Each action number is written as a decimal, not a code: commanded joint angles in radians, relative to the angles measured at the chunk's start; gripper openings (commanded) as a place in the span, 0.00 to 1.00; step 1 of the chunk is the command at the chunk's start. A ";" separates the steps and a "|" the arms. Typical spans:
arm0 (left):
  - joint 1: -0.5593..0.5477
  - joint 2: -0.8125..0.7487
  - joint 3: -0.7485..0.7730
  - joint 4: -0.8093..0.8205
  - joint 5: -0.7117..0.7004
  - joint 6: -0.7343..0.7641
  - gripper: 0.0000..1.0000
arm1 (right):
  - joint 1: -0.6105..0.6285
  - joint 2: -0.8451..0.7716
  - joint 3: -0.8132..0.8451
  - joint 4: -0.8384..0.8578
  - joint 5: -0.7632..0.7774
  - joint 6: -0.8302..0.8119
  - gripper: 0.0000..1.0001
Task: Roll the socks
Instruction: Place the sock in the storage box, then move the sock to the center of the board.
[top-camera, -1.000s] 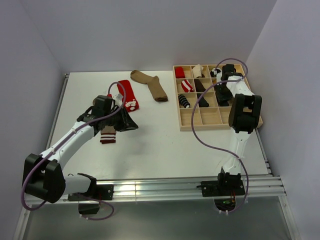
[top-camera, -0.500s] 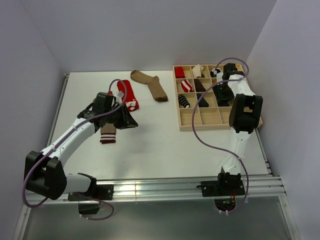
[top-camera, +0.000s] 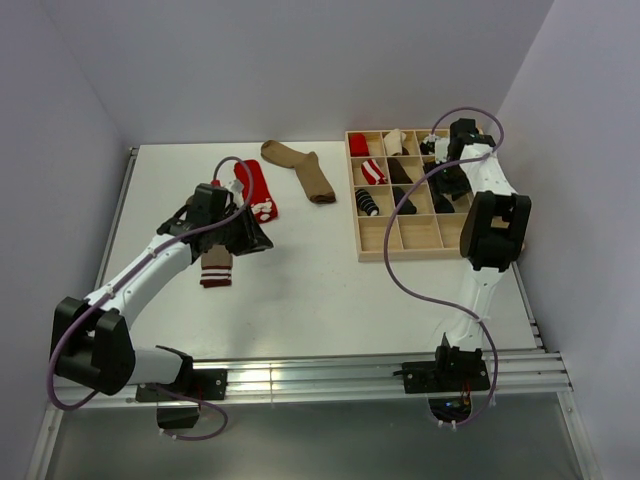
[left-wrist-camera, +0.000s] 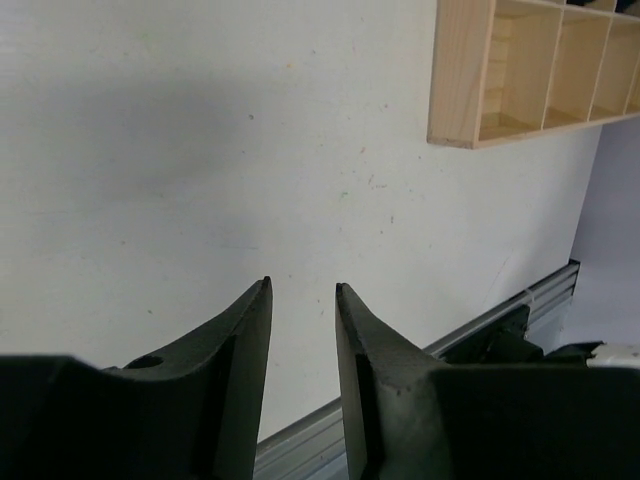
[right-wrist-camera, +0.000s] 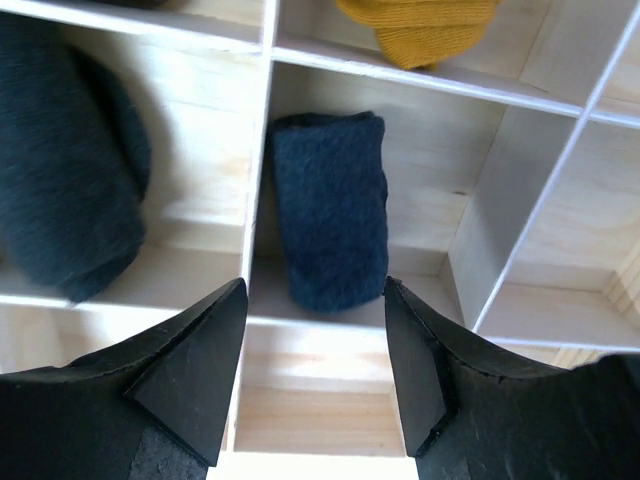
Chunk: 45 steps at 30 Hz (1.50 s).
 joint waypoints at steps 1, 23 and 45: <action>0.002 0.008 0.039 0.047 -0.089 -0.031 0.37 | 0.010 -0.094 0.046 -0.032 -0.028 0.007 0.65; 0.145 0.036 -0.198 0.135 -0.542 -0.241 0.31 | 0.010 -0.399 -0.159 0.006 -0.220 -0.044 0.64; 0.014 0.173 -0.347 0.185 -0.544 -0.408 0.16 | 0.062 -0.572 -0.342 0.044 -0.283 -0.098 0.63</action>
